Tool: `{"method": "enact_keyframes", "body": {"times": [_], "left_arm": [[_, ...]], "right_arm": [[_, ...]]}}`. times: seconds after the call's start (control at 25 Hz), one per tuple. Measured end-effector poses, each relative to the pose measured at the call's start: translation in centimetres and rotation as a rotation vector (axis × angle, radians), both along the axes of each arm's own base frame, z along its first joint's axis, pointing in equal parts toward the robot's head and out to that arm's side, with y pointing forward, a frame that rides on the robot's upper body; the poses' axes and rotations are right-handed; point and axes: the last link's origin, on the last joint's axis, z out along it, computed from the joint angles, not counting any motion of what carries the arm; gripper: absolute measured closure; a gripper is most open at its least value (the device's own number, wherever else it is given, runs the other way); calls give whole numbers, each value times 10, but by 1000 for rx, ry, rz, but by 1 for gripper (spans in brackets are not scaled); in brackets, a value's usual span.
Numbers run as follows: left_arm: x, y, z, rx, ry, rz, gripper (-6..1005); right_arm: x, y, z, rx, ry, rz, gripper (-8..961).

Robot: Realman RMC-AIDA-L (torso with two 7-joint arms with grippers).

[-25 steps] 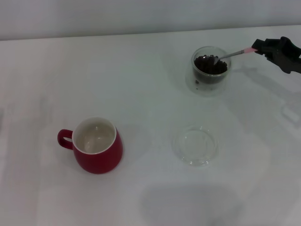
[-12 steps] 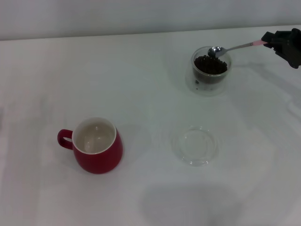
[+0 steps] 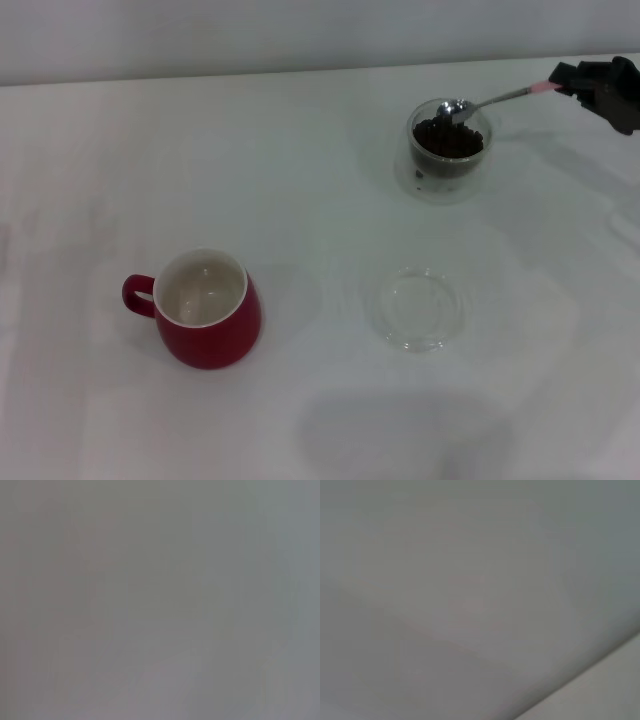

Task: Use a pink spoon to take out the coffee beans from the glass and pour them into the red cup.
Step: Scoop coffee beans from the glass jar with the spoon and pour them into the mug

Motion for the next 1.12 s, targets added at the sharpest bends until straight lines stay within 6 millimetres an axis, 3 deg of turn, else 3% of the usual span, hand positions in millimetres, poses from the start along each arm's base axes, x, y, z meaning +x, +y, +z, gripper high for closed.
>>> {"method": "enact_keyframes", "body": {"times": [0.36,1.12], "left_arm": [[0,0,0,2,1,0,274],[1,0,0,4,-4,-3,272]], "right_arm": [[-17,5,4,40,-169,190,749],[-12,-5,0,48,-407,342,742]]}}
